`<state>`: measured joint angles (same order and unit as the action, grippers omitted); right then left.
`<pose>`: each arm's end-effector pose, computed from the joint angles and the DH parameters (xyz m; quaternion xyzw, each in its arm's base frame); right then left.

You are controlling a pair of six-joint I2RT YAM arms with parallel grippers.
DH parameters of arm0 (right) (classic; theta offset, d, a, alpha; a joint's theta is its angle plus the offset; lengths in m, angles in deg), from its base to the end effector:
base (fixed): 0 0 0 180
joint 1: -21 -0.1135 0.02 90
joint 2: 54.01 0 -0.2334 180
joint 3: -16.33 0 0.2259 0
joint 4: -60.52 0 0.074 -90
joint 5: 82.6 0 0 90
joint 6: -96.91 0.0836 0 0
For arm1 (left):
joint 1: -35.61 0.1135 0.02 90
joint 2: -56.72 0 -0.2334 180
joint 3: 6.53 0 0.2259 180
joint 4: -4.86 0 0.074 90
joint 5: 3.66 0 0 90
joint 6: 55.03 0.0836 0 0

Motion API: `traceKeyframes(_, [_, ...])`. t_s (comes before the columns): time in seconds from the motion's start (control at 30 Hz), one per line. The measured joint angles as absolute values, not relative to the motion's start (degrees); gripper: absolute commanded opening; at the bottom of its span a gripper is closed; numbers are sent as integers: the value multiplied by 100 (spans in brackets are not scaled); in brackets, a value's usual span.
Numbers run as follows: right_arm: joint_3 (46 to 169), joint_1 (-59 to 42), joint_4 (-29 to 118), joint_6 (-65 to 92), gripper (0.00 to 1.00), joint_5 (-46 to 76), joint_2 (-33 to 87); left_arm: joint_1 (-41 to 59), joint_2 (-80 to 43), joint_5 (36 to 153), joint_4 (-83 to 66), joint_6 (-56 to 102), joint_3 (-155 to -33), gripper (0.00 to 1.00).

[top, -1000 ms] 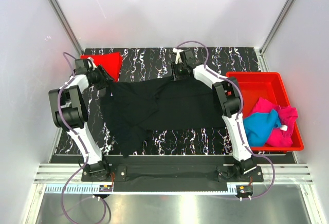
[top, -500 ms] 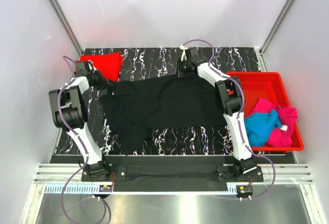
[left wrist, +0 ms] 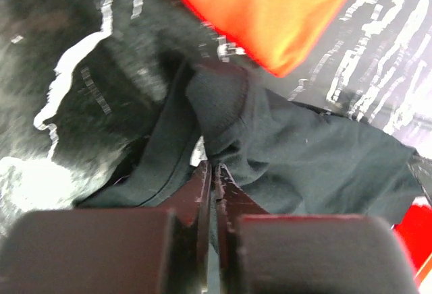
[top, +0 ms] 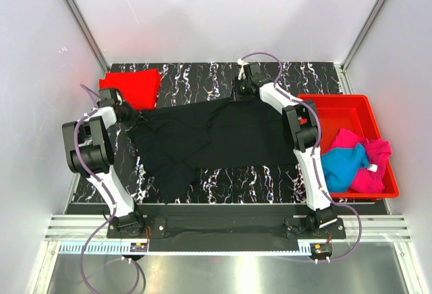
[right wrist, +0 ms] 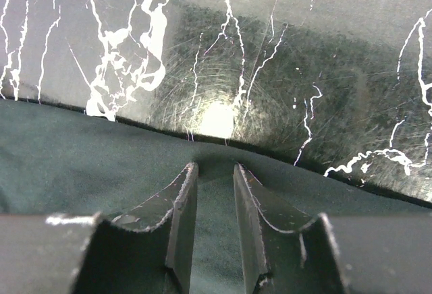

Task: Fold and stack the t-shirts
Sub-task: Fold the tshirt

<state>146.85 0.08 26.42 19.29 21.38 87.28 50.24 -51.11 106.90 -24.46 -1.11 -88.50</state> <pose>0.4916 0.2095 0.1078 -0.1148 0.9106 0.2168 0.3327 0.3767 0.0680 0.1121 -0.3538 0.8713 -0.2221 0.2576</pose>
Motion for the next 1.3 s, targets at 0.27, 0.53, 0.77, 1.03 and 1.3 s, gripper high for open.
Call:
traceKeyframes(0.27, [14647, 19, 2699, 2029, 36, 2208, 8728, 5195, -5114, 10504, -2911, -456, -8931, 56])
traceKeyframes(0.53, [14578, 45, 2856, 2073, 36, 2359, 8726, 5411, -5111, 10908, -2275, 40, -9021, 60])
traceKeyframes(0.77, [14549, 45, 2754, 2104, 39, 2335, 8658, 5304, -5413, 11359, -1934, 741, -9584, 57])
traceKeyframes(1.03, [14510, 163, 1794, 2226, 42, 1849, 8293, 5221, -5772, 11389, -2092, 1133, -9823, 28])
traceKeyframes(1.3, [13740, 434, 1095, 2263, 36, 625, 7358, 5125, -5977, 11422, -2157, 1216, -10039, 0])
